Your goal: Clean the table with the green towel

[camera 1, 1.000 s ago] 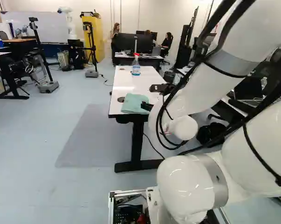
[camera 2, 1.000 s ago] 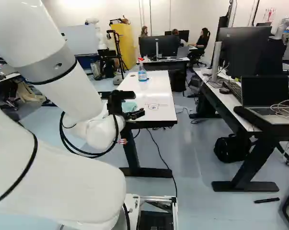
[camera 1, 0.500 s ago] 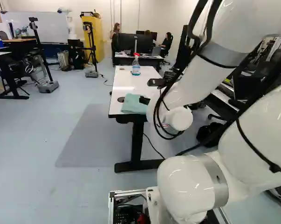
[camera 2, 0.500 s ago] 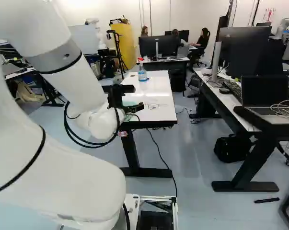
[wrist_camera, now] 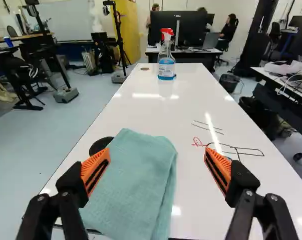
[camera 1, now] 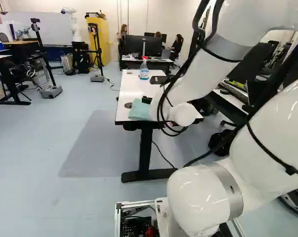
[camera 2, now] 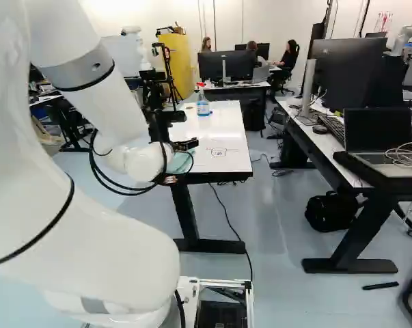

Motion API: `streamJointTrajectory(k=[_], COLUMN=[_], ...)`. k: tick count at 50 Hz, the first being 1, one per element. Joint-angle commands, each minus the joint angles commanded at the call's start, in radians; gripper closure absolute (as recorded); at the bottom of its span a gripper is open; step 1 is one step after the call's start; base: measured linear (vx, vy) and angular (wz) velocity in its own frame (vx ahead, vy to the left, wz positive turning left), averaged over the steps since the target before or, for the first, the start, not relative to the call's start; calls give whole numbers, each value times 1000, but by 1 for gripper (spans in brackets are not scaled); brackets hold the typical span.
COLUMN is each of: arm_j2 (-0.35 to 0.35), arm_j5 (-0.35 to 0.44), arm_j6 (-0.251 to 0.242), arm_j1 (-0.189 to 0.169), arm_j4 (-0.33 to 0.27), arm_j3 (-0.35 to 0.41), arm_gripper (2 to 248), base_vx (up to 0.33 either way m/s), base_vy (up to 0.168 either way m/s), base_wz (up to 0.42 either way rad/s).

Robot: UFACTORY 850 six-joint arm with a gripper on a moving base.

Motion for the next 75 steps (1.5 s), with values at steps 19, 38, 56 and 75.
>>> streamJointTrajectory(k=[19, 38, 56, 75], arm_j2=[-39, -92, -170, -269], arm_j5=[-183, -363, -502, -544], arm_j6=[0, 0, 0, 0], arm_j1=[48, 76, 94, 103], arm_j4=[61, 123, 172, 185], arm_j3=[-85, -184, -282, -387], arm_gripper=[3, 3, 3, 3], base_vx=[0, 0, 0, 0], base_vy=[0, 0, 0, 0], base_wz=[0, 0, 0, 0])
